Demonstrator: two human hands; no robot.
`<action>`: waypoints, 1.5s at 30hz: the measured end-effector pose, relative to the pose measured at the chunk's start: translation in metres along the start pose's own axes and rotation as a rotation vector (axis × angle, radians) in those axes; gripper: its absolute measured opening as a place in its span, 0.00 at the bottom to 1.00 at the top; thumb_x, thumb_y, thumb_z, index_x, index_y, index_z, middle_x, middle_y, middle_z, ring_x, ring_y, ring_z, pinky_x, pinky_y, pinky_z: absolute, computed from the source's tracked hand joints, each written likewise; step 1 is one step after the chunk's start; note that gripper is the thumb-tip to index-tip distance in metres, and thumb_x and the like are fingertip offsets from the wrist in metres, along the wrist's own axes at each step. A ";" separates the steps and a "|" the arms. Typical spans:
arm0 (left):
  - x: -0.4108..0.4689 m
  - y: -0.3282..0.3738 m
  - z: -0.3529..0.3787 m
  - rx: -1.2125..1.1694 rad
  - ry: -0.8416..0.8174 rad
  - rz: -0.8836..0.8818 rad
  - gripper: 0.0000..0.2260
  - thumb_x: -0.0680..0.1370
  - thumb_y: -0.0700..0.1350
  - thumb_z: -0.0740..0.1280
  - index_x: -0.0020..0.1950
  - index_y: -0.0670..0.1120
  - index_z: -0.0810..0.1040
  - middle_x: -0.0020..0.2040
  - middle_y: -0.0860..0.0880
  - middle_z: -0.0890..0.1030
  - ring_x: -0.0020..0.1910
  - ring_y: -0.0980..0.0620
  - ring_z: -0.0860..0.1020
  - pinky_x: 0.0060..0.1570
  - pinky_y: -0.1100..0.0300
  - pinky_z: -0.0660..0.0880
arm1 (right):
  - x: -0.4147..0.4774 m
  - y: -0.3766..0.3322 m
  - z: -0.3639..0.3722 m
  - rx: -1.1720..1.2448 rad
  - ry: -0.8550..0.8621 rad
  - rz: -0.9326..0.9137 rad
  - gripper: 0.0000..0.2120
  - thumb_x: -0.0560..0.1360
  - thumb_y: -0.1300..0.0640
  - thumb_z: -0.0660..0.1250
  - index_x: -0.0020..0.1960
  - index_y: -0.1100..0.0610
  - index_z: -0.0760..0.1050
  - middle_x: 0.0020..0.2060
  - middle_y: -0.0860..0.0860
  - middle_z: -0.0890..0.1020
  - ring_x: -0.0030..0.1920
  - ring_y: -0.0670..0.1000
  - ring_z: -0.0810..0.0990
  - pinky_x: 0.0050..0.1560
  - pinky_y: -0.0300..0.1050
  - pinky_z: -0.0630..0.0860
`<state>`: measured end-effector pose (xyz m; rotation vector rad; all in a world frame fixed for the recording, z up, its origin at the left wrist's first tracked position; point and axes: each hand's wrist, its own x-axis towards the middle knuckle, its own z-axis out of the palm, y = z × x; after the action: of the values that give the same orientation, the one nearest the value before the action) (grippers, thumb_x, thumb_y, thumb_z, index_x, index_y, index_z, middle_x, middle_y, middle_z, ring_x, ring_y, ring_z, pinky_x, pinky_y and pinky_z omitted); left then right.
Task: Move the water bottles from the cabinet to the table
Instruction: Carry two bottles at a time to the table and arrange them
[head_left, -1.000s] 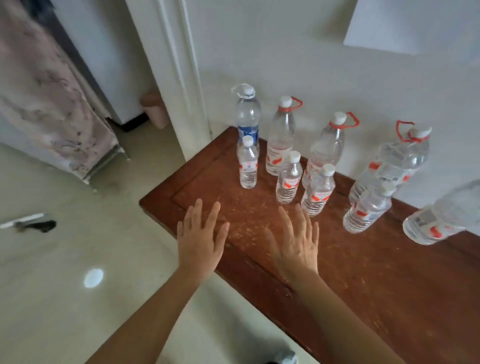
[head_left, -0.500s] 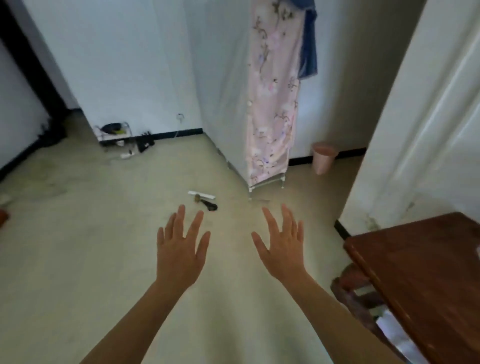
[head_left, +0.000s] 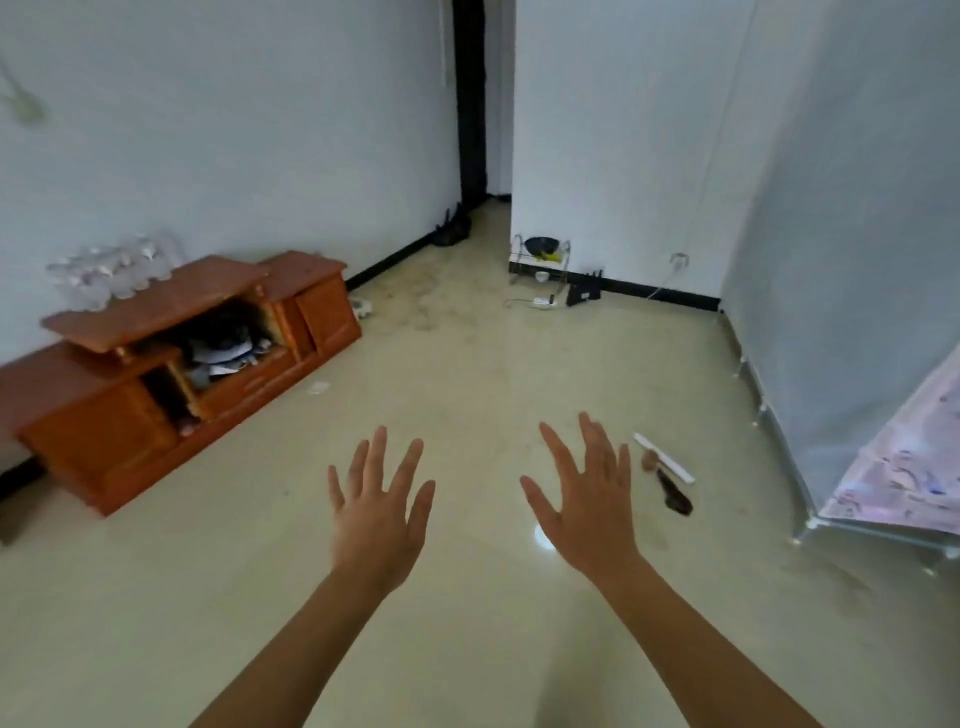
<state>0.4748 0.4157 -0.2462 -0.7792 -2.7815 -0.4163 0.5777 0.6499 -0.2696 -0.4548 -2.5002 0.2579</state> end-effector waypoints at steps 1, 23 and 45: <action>0.023 -0.010 0.006 0.003 -0.002 -0.077 0.29 0.81 0.65 0.39 0.81 0.59 0.56 0.82 0.46 0.52 0.81 0.42 0.52 0.77 0.36 0.48 | 0.030 0.000 0.021 0.026 -0.022 -0.030 0.31 0.80 0.37 0.61 0.79 0.45 0.62 0.79 0.60 0.61 0.79 0.61 0.59 0.75 0.69 0.56; 0.283 -0.377 -0.001 0.154 0.189 -0.632 0.26 0.82 0.64 0.45 0.79 0.58 0.61 0.82 0.45 0.54 0.80 0.41 0.53 0.76 0.35 0.49 | 0.398 -0.300 0.344 0.334 -0.282 -0.536 0.29 0.82 0.36 0.56 0.80 0.43 0.58 0.80 0.58 0.59 0.79 0.59 0.59 0.76 0.69 0.55; 0.704 -0.713 0.064 0.250 0.036 -0.664 0.27 0.82 0.64 0.43 0.80 0.59 0.57 0.82 0.46 0.52 0.80 0.42 0.53 0.74 0.34 0.53 | 0.795 -0.503 0.682 0.368 -0.363 -0.495 0.31 0.81 0.35 0.55 0.80 0.46 0.58 0.79 0.60 0.61 0.78 0.62 0.61 0.74 0.70 0.58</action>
<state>-0.5019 0.1839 -0.2537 0.2220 -2.9130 -0.1704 -0.5628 0.4276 -0.2792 0.3912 -2.7246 0.6269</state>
